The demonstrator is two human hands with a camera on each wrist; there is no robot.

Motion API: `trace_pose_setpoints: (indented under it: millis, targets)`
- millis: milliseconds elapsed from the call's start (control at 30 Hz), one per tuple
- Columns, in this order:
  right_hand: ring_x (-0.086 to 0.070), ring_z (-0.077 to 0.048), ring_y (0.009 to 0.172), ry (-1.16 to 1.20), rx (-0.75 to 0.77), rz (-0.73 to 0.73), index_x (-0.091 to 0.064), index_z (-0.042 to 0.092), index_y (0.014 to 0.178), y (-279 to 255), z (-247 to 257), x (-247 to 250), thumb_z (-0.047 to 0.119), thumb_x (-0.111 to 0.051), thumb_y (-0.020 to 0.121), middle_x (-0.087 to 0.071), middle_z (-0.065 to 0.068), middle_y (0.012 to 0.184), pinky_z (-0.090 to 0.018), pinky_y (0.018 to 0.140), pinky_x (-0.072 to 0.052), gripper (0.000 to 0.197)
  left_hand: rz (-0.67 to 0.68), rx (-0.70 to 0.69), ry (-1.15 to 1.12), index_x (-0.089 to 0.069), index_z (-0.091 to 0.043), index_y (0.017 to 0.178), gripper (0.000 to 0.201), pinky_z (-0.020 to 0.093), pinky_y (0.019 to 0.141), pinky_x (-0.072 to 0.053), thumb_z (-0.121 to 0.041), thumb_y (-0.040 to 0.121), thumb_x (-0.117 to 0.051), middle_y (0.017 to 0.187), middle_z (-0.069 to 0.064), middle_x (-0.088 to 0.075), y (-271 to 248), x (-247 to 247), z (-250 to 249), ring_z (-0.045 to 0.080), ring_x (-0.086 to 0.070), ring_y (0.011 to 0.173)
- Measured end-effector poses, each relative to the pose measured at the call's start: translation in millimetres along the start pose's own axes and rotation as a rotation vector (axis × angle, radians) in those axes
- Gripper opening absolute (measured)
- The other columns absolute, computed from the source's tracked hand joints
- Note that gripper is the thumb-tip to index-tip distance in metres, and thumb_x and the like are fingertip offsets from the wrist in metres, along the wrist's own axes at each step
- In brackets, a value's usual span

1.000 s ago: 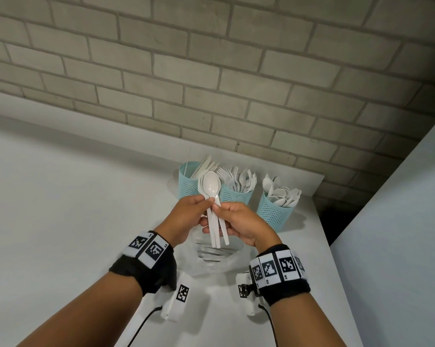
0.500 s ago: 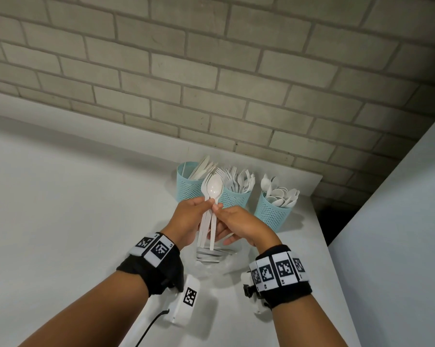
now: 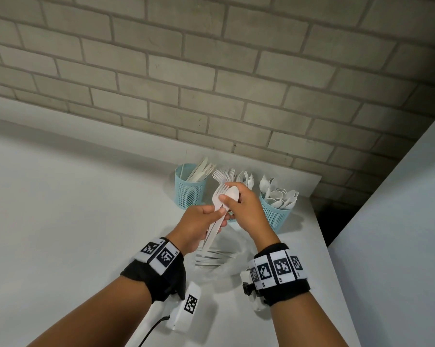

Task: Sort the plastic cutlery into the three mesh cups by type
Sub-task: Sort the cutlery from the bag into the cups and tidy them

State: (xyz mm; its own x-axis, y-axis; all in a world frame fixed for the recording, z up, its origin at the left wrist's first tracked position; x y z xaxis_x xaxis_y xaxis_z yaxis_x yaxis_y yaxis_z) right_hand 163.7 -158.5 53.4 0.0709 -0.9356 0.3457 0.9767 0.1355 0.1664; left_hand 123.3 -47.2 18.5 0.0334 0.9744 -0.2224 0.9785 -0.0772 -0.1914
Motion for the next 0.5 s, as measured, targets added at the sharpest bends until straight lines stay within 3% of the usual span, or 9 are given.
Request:
trace_pose_setpoints:
  millis: [67, 133, 233, 333, 433, 500]
  targets:
    - [-0.058, -0.01, 0.073, -0.054, 0.023, -0.044, -0.058, 0.021, 0.092, 4.0, 1.7, 11.0, 0.012, -0.059, 0.09, -0.061, 0.005, 0.083, -0.016, 0.059, -0.048, 0.009, 0.028, 0.022, 0.011, -0.067, -0.008, 0.099, 0.015, 0.018, 0.059, -0.051, -0.017, 0.093, -0.056, 0.086, 0.005, -0.07, -0.2, -3.0, 1.3, 0.009, -0.064, 0.068]
    - [-0.054, -0.01, 0.065, -0.103, 0.024, -0.143, -0.055, 0.027, 0.081, 11.7, 0.2, 30.3, 0.016, -0.059, 0.091, -0.061, 0.002, 0.08, -0.025, 0.059, -0.045, 0.015, 0.054, 0.021, 0.049, -0.065, -0.007, 0.099, 0.017, 0.021, 0.057, -0.045, -0.018, 0.095, -0.054, 0.084, 0.005, -0.069, 0.0, -6.4, 1.0, 0.01, -0.061, 0.066]
    - [-0.052, -0.015, 0.053, -0.052, -0.032, -0.351, -0.055, 0.022, 0.085, 20.8, 2.1, 69.4, 0.02, -0.055, 0.093, -0.065, -0.013, 0.084, -0.025, 0.049, -0.041, 0.008, 0.068, 0.019, 0.098, -0.065, -0.009, 0.097, 0.017, 0.019, 0.052, -0.036, -0.02, 0.095, -0.053, 0.08, 0.002, -0.065, -0.4, -8.5, 0.7, 0.007, -0.053, 0.058]
    - [-0.053, -0.016, 0.048, -0.034, 0.006, -0.587, -0.052, 0.017, 0.09, 22.3, 16.6, 112.4, 0.021, -0.045, 0.098, -0.061, -0.014, 0.082, -0.023, 0.041, -0.046, 0.011, 0.064, 0.016, 0.135, -0.066, -0.011, 0.103, 0.019, 0.016, 0.048, -0.032, -0.021, 0.095, -0.052, 0.073, -0.002, -0.058, -0.3, -7.6, 0.7, 0.006, -0.044, 0.055]
    - [-0.061, -0.024, 0.07, -0.161, 0.14, -0.763, -0.054, 0.01, 0.102, 19.8, 28.2, 142.2, 0.025, -0.038, 0.101, -0.058, -0.008, 0.088, -0.034, 0.061, -0.055, 0.022, 0.056, 0.015, 0.158, -0.066, -0.01, 0.108, 0.022, 0.015, 0.046, -0.031, -0.022, 0.096, -0.051, 0.072, -0.003, -0.055, 1.2, -6.5, 1.4, 0.007, -0.04, 0.056]
    - [-0.062, -0.026, 0.083, -0.277, 0.21, -0.812, -0.055, 0.01, 0.107, 20.1, 26.5, 150.4, 0.027, -0.036, 0.102, -0.061, -0.007, 0.092, -0.036, 0.071, -0.053, 0.026, 0.055, 0.012, 0.165, -0.066, -0.01, 0.108, 0.023, 0.015, 0.046, -0.031, -0.023, 0.096, -0.05, 0.072, -0.003, -0.055, 1.9, -6.3, 1.5, 0.007, -0.039, 0.058]
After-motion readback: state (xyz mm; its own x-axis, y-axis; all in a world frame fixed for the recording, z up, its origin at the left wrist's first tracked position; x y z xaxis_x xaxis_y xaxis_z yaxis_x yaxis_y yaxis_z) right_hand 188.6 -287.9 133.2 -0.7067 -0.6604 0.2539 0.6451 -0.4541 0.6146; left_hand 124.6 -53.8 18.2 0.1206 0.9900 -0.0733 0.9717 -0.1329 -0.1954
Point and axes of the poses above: each hand's wrist, its own y-axis towards the middle knuckle, its own x-axis out of the back of the hand, z = x × y, the point moved 6 cm from there along y, towards the middle knuckle
